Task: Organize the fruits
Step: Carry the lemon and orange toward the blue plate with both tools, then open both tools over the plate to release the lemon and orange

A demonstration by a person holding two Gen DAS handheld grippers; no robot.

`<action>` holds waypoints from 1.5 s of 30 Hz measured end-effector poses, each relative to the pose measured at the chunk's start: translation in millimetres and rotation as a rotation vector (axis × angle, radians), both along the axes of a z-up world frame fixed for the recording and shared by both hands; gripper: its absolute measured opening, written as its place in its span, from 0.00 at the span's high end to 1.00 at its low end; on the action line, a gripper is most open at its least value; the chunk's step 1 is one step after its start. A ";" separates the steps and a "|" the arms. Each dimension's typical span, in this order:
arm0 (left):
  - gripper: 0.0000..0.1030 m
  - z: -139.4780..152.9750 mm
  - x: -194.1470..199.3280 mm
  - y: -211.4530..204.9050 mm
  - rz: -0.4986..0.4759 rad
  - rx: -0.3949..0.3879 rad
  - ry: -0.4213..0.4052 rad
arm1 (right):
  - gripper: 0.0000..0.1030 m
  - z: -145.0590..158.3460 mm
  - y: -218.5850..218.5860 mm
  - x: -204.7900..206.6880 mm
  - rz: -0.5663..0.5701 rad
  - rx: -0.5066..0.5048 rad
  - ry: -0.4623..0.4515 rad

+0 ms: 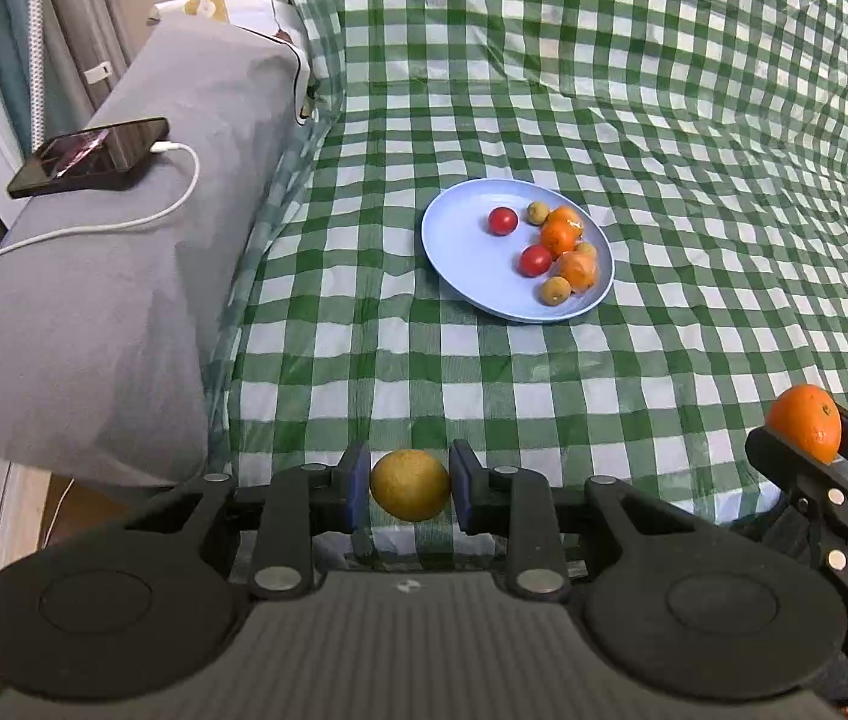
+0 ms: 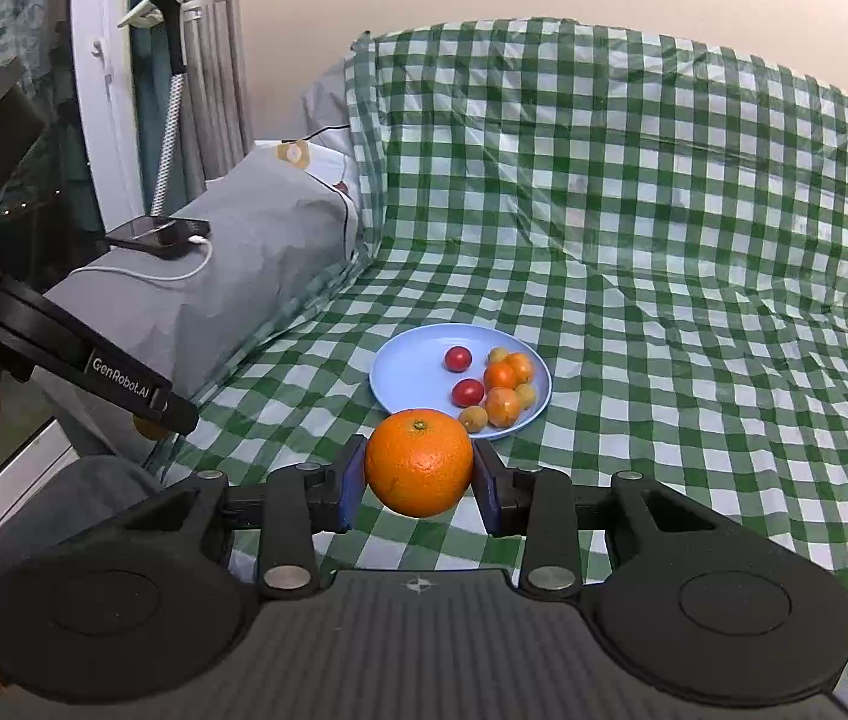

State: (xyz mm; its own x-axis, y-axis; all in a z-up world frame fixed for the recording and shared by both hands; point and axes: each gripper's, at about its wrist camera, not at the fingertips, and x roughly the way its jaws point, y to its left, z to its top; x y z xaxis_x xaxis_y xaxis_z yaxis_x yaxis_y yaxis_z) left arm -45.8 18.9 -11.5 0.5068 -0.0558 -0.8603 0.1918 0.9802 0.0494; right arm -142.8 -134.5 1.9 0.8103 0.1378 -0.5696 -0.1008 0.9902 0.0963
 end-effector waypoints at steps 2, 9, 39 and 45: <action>0.70 -1.9 12.7 -3.0 -0.006 0.003 0.002 | 0.62 -3.8 -3.5 12.3 -0.009 0.007 0.005; 0.70 -13.6 75.2 -22.7 -0.031 0.002 -0.023 | 0.63 -26.8 -16.1 73.6 -0.047 -0.003 0.012; 0.01 -100.2 228.6 -77.0 -0.087 0.054 -0.053 | 0.23 -120.3 -25.6 236.5 -0.032 -0.055 0.109; 0.00 -74.2 180.8 -59.3 -0.064 0.054 -0.023 | 0.05 -90.8 -31.5 190.8 -0.083 -0.059 0.131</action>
